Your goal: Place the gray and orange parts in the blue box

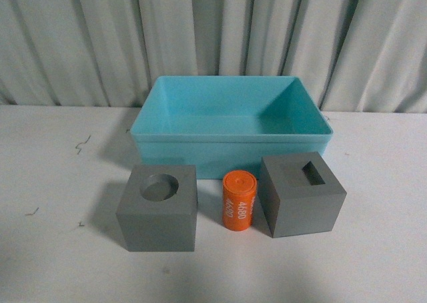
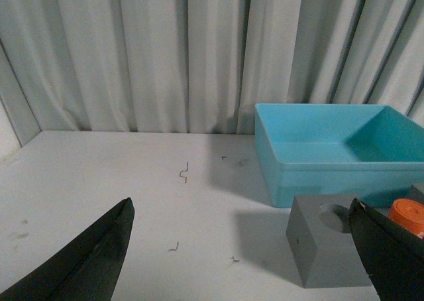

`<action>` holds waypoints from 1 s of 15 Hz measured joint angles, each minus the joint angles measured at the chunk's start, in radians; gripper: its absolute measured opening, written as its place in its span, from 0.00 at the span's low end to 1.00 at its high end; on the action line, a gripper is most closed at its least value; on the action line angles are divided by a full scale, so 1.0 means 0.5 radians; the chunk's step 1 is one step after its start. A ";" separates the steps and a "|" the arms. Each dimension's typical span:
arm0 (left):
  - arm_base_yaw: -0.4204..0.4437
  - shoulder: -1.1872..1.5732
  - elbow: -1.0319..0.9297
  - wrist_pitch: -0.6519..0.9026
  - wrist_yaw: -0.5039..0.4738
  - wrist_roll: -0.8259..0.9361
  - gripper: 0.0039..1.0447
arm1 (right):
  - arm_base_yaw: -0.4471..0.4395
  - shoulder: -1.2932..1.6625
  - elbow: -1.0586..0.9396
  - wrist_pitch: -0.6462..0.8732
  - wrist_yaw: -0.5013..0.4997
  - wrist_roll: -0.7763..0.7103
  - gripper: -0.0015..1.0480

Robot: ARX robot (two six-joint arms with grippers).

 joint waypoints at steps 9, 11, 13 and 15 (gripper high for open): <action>0.000 0.000 0.000 0.000 0.000 0.001 0.94 | 0.000 0.000 0.000 0.000 0.000 0.000 0.94; 0.000 0.000 0.000 0.000 0.000 0.000 0.94 | 0.000 0.000 0.000 0.001 0.000 0.000 0.94; 0.000 0.000 0.000 0.000 0.000 0.000 0.94 | 0.000 0.000 -0.001 0.000 0.000 0.000 0.94; 0.000 0.000 0.000 -0.001 0.000 0.000 0.94 | 0.000 0.000 0.000 0.000 0.000 0.000 0.94</action>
